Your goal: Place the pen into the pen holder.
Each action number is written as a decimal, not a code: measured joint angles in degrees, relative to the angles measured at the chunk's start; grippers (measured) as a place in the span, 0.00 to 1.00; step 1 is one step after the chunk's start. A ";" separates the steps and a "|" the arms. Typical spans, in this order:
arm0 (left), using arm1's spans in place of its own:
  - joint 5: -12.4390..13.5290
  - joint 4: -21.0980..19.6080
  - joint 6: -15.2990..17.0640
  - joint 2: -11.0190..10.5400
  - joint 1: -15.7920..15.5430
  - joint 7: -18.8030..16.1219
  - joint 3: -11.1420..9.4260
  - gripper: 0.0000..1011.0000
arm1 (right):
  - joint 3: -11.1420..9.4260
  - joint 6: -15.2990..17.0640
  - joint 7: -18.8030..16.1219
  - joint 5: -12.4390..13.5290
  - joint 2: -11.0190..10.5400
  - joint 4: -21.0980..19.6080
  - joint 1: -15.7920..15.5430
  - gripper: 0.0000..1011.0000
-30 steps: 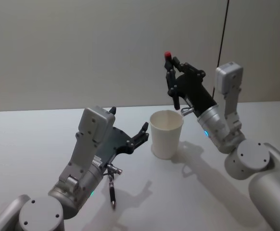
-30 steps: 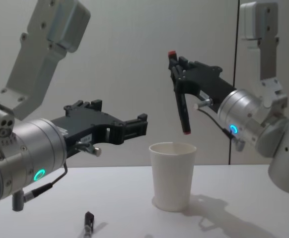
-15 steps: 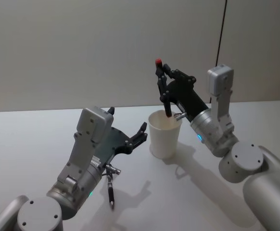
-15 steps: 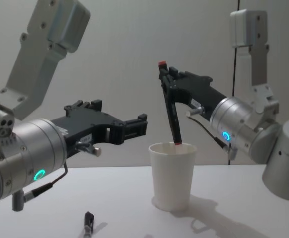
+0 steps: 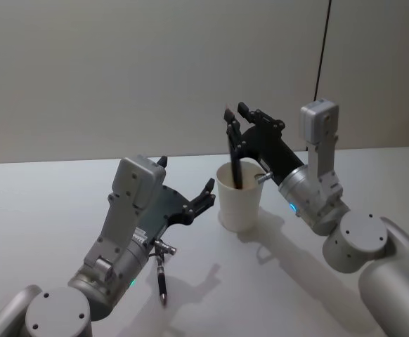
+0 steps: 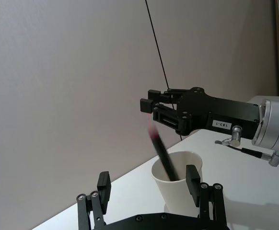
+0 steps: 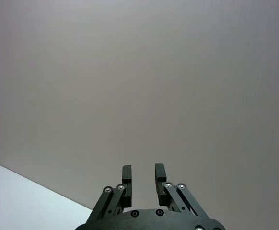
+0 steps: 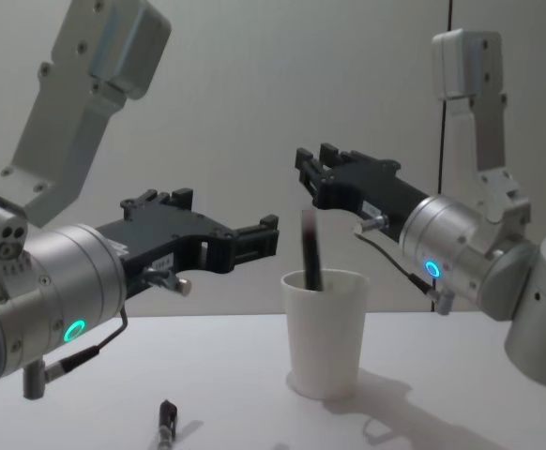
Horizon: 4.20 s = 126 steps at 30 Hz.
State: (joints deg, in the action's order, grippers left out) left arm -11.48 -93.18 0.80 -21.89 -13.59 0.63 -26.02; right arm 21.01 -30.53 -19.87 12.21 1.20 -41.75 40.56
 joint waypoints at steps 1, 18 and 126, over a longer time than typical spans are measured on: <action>0.00 0.00 0.00 0.00 0.00 0.00 0.00 0.99 | -0.02 0.33 0.00 -0.08 -0.07 -0.25 -0.16 0.29; 0.00 0.00 0.00 0.00 0.00 0.00 0.00 0.99 | -0.36 2.38 -0.07 -1.09 -0.83 -3.08 -1.60 0.81; -0.26 -0.40 3.82 0.40 0.04 -0.96 0.37 0.99 | -10.71 46.36 8.94 4.50 -24.92 -60.14 -36.21 0.99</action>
State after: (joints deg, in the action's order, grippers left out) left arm -11.74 -93.58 4.62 -21.49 -13.55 -0.34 -25.65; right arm 10.30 15.83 -10.93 16.71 -23.72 -101.89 4.35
